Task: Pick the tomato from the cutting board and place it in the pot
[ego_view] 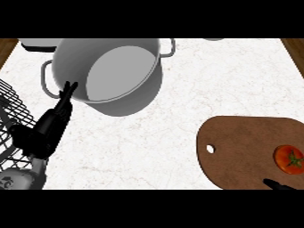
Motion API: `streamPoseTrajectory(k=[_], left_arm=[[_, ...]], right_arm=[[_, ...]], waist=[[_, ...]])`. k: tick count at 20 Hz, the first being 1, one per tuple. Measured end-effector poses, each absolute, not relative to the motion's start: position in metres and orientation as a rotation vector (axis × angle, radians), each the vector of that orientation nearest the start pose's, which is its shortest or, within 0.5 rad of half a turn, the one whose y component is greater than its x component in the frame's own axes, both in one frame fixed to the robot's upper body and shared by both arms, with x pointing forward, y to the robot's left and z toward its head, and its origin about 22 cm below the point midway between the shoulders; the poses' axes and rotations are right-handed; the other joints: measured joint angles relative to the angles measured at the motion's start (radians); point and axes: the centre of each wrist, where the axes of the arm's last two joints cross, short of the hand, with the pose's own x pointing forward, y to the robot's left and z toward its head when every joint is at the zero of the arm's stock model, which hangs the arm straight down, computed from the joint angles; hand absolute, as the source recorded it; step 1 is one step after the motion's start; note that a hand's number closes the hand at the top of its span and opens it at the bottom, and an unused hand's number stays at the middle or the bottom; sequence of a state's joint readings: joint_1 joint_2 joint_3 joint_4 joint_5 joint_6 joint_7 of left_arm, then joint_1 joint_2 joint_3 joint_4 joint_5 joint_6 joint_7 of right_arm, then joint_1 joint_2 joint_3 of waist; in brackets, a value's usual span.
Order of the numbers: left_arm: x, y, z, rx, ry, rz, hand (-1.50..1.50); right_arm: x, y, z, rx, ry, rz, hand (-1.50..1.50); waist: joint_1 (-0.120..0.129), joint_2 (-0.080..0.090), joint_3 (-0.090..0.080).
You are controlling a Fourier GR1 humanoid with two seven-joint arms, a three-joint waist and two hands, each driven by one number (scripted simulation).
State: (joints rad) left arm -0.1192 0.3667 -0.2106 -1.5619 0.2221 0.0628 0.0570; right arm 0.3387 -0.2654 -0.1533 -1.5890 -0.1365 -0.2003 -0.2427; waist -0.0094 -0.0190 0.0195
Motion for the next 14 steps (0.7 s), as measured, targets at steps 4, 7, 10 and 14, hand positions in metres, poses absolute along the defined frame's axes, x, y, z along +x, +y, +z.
streamPoseTrajectory(k=[4,7,10,14], left_arm=[[0.265,0.254,0.036,-0.020,-1.558,-0.267,0.00],[0.265,0.253,0.037,-0.022,-1.555,-0.269,0.00],[0.266,0.251,0.037,-0.021,-1.561,-0.266,0.00],[0.264,0.251,0.035,-0.015,-1.561,-0.265,0.00]], right_arm=[[0.147,-0.357,-0.043,-0.476,-1.531,-0.207,-1.50],[0.154,-0.359,-0.053,-0.458,-1.532,-0.209,1.50],[0.156,-0.367,-0.060,-0.509,-1.538,-0.116,1.50],[0.160,-0.366,-0.072,-0.495,-1.585,-0.121,1.50]], waist=[[0.003,0.001,0.000],[0.008,0.001,0.000],[0.010,0.004,0.000],[0.010,-0.001,-0.005]])
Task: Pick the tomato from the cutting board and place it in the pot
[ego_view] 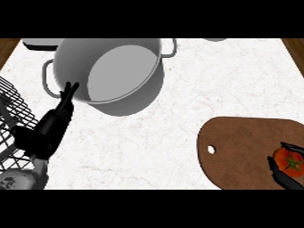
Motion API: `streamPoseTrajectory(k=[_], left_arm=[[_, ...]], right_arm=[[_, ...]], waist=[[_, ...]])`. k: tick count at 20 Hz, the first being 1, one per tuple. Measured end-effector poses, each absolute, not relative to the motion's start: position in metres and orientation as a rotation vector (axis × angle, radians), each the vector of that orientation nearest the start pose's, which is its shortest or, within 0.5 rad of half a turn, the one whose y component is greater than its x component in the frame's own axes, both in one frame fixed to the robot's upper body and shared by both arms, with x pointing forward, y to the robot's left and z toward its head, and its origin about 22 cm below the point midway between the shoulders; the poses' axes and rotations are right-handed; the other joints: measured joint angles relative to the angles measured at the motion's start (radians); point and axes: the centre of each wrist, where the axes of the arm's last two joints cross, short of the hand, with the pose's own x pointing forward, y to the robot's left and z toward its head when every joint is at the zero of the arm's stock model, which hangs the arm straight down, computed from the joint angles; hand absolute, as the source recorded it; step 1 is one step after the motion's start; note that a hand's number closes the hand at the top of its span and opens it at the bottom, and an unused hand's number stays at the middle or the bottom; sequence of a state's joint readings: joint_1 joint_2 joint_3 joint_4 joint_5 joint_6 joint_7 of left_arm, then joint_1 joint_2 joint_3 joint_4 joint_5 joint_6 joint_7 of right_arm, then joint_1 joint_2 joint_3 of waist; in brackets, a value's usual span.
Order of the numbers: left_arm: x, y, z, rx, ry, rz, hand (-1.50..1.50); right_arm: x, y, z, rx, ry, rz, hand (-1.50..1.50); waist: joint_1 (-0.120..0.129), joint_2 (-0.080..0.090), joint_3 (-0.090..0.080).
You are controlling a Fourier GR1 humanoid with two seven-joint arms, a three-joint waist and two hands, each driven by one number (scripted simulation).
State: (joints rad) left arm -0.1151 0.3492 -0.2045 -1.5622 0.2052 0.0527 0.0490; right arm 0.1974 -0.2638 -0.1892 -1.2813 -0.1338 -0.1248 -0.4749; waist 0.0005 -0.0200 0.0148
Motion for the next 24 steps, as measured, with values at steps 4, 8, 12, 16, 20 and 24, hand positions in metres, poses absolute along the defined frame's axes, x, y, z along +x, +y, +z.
streamPoseTrajectory(k=[4,8,12,16,20,24], left_arm=[[0.264,0.252,0.034,-0.015,-1.567,-0.266,0.00],[0.266,0.242,0.039,-0.057,-1.582,-0.303,0.00],[0.270,0.223,0.047,-0.132,-1.608,-0.369,0.00],[0.271,0.217,0.049,-0.145,-1.602,-0.398,0.00],[0.272,0.217,0.050,-0.130,-1.593,-0.393,0.00],[0.271,0.221,0.050,-0.112,-1.581,-0.388,0.00]], right_arm=[[0.166,-0.367,-0.080,-0.464,-1.638,-0.149,1.50],[0.217,-0.353,-0.061,-0.273,-1.694,0.075,1.50],[0.270,-0.336,-0.025,-0.061,-1.725,0.392,1.50],[0.316,-0.329,0.017,0.085,-1.755,0.625,1.50],[0.352,-0.323,0.049,0.181,-1.787,0.774,1.50],[0.380,-0.317,0.075,0.212,-1.827,0.879,1.50]], waist=[[-0.003,-0.001,-0.002],[0.060,0.021,0.000],[0.156,0.055,0.000],[0.183,0.063,0.002],[0.173,0.062,0.003],[0.157,0.059,0.004]])
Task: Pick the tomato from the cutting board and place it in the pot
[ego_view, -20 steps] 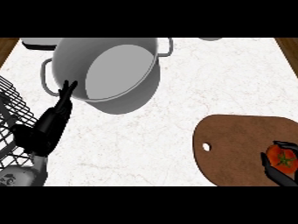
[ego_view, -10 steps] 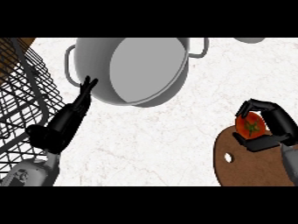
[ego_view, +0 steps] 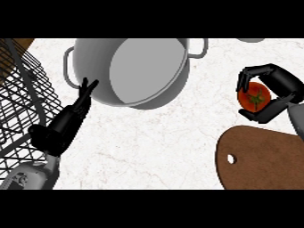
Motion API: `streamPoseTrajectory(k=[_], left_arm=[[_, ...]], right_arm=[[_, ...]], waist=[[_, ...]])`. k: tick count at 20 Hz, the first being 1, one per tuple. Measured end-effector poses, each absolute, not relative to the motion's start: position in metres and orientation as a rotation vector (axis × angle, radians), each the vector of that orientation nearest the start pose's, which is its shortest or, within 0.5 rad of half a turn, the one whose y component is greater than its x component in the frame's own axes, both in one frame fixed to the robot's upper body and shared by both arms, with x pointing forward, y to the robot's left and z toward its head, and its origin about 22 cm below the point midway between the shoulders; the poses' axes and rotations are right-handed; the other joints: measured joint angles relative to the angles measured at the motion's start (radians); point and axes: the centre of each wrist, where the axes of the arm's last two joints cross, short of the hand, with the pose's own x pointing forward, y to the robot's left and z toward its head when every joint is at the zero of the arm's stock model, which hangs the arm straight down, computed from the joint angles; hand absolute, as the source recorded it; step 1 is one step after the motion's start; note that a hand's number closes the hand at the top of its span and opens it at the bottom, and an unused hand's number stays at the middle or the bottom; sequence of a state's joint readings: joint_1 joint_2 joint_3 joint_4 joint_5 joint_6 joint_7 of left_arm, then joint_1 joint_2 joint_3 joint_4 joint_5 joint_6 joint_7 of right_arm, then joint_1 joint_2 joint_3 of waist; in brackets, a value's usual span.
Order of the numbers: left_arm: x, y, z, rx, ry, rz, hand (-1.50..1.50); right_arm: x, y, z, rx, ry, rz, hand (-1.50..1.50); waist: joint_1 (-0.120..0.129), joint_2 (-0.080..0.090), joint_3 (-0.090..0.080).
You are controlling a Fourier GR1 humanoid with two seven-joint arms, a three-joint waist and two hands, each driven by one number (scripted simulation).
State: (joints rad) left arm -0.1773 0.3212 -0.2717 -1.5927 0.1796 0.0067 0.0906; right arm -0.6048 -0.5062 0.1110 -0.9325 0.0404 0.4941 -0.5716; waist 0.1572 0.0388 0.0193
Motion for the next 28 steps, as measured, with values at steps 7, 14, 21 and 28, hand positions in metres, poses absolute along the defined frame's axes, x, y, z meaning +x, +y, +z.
streamPoseTrajectory(k=[7,14,21,28], left_arm=[[0.272,0.225,0.049,-0.082,-1.571,-0.360,0.00],[0.272,0.230,0.047,-0.059,-1.563,-0.348,0.00],[0.272,0.233,0.045,-0.054,-1.561,-0.329,0.00],[0.270,0.234,0.042,-0.047,-1.571,-0.321,0.00]], right_arm=[[0.415,-0.292,0.114,0.143,-1.929,1.020,1.50],[0.441,-0.252,0.144,0.072,-2.029,1.153,1.50],[0.459,-0.187,0.182,0.019,-2.047,1.273,1.50],[0.460,-0.112,0.204,-0.054,-1.993,1.443,1.50]], waist=[[-0.038,-0.010,0.001],[-0.067,-0.021,0.000],[-0.084,-0.030,-0.001],[-0.093,-0.032,-0.003]])
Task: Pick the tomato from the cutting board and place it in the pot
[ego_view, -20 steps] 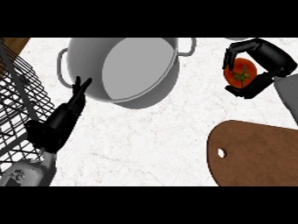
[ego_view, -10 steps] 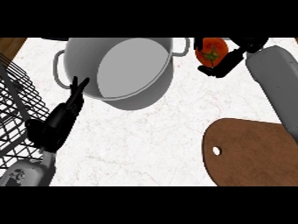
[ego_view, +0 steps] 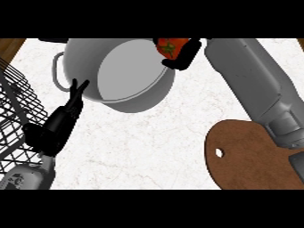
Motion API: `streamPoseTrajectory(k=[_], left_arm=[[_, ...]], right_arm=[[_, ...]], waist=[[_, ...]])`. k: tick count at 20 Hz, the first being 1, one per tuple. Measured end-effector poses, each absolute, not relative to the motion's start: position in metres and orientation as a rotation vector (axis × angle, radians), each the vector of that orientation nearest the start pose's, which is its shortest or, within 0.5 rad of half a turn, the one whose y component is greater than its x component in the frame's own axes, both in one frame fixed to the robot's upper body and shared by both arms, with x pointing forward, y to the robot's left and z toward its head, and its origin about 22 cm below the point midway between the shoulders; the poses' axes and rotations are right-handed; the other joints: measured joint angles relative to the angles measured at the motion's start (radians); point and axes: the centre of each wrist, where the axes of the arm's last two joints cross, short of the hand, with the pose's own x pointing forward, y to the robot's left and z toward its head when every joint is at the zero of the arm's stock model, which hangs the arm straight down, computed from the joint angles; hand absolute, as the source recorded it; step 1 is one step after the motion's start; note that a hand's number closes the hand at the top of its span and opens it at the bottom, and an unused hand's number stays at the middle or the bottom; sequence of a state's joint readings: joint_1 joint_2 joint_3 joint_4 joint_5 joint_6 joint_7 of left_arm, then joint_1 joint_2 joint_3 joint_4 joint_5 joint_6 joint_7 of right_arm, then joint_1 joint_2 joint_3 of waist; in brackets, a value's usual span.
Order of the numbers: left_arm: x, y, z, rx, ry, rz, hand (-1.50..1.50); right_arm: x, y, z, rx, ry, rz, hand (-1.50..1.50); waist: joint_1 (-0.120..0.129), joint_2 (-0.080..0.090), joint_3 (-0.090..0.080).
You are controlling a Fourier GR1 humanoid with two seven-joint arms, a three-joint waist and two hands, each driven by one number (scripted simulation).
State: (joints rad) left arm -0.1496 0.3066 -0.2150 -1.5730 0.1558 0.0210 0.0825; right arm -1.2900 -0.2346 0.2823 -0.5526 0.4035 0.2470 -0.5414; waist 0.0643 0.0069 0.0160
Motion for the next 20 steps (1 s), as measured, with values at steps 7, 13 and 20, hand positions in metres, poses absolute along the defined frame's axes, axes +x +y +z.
streamPoseTrajectory(k=[7,13,20], left_arm=[[0.270,0.238,0.043,-0.057,-1.579,-0.326,0.00],[0.268,0.239,0.044,-0.051,-1.582,-0.329,0.00],[0.274,0.231,0.049,-0.068,-1.589,-0.357,0.00]], right_arm=[[0.450,-0.053,0.193,-0.166,-1.934,1.613,1.50],[0.438,-0.014,0.181,-0.464,-1.890,1.830,1.50],[0.438,-0.007,0.164,-0.664,-1.552,1.982,-1.50]], waist=[[-0.002,0.004,-0.002],[-0.002,0.007,-0.003],[0.021,0.009,-0.007]])
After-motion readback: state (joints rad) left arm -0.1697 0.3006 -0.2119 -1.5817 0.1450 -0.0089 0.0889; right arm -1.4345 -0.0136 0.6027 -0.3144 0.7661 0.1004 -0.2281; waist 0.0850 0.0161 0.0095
